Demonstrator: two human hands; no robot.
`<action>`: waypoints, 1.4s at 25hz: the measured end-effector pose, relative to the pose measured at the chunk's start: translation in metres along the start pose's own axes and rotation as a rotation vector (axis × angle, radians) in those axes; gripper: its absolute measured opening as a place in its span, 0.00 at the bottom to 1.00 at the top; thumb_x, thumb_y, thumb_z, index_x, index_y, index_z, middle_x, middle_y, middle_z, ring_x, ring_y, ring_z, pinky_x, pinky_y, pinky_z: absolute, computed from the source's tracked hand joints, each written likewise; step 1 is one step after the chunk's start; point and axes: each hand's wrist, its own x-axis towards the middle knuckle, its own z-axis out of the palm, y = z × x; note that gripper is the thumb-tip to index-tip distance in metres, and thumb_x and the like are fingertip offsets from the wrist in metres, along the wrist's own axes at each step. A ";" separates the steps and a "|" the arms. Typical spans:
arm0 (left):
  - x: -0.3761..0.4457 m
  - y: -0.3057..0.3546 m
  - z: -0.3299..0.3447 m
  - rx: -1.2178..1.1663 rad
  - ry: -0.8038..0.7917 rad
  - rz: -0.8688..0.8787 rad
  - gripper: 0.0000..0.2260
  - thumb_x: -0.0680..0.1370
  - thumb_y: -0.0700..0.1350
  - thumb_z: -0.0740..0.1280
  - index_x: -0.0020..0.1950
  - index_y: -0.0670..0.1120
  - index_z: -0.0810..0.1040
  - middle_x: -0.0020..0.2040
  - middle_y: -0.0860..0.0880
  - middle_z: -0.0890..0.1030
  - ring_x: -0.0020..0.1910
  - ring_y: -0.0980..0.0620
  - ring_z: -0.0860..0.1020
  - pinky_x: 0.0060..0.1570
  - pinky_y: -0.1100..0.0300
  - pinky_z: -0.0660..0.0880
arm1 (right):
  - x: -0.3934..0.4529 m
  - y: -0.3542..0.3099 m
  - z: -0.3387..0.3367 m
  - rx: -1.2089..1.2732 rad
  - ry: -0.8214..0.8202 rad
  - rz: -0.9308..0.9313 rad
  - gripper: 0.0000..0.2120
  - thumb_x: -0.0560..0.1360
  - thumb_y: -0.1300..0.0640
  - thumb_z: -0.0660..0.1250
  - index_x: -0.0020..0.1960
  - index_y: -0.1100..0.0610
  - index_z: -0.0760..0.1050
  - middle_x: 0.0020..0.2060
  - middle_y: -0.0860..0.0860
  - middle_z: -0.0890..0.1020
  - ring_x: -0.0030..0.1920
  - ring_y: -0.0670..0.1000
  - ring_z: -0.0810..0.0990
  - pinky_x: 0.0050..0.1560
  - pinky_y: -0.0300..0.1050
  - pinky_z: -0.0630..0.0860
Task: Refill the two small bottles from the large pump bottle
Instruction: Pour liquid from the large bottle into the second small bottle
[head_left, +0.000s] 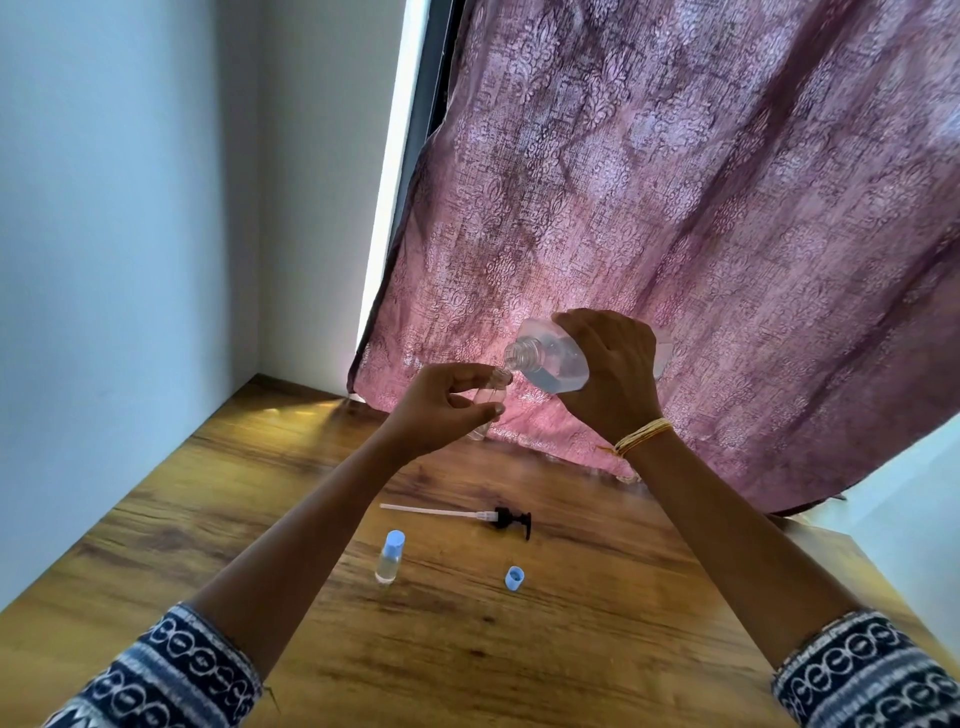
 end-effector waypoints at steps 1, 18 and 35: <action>0.000 0.000 0.000 -0.002 0.000 0.001 0.16 0.72 0.36 0.73 0.59 0.40 0.80 0.57 0.45 0.83 0.51 0.53 0.84 0.51 0.49 0.81 | 0.000 0.000 -0.001 -0.001 0.005 -0.004 0.25 0.67 0.45 0.72 0.61 0.53 0.76 0.57 0.53 0.81 0.58 0.58 0.79 0.58 0.62 0.71; 0.001 0.000 0.003 -0.042 -0.001 -0.028 0.17 0.72 0.35 0.73 0.60 0.39 0.79 0.57 0.45 0.83 0.50 0.51 0.84 0.51 0.49 0.81 | 0.004 0.006 -0.004 0.000 0.006 0.006 0.24 0.69 0.42 0.70 0.61 0.53 0.76 0.57 0.52 0.81 0.57 0.58 0.79 0.58 0.62 0.72; 0.003 0.000 0.006 -0.049 -0.017 -0.028 0.16 0.73 0.36 0.72 0.60 0.38 0.79 0.57 0.43 0.83 0.49 0.47 0.85 0.51 0.48 0.82 | 0.001 0.010 0.000 -0.007 0.003 0.009 0.25 0.68 0.42 0.72 0.62 0.52 0.74 0.58 0.52 0.81 0.58 0.58 0.78 0.59 0.62 0.71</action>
